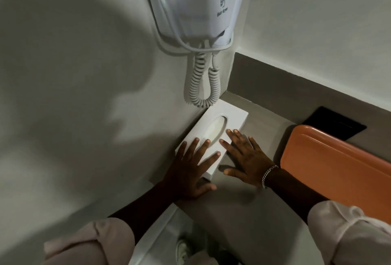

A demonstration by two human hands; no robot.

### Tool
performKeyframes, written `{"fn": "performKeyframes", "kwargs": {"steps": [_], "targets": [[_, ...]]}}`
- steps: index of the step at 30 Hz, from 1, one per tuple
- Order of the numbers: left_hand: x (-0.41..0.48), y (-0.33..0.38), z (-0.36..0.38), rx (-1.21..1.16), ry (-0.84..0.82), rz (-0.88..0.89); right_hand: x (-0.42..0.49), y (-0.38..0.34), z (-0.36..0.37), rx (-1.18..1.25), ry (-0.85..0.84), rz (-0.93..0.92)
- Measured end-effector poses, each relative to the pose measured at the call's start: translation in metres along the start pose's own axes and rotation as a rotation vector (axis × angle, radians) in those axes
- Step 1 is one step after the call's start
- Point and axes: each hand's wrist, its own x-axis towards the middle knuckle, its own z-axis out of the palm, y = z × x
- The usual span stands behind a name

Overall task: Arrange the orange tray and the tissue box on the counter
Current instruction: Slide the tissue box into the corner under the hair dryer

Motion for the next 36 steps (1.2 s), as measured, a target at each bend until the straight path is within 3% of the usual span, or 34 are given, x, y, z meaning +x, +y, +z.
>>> {"fn": "performKeyframes", "kwargs": {"steps": [11, 22, 33, 36], "targets": [[0.045, -0.033, 0.012, 0.047, -0.030, 0.055, 0.031, 0.030, -0.009, 0.029, -0.020, 0.040], [0.091, -0.037, 0.028, 0.037, 0.087, 0.081, 0.052, 0.071, -0.007, 0.031, 0.012, 0.053], [0.108, -0.037, 0.026, 0.046, -0.047, 0.054, 0.058, 0.082, -0.029, 0.011, -0.098, 0.080], [0.112, -0.031, 0.010, 0.029, -0.089, 0.027, 0.037, 0.065, -0.052, 0.066, -0.005, 0.118]]}}
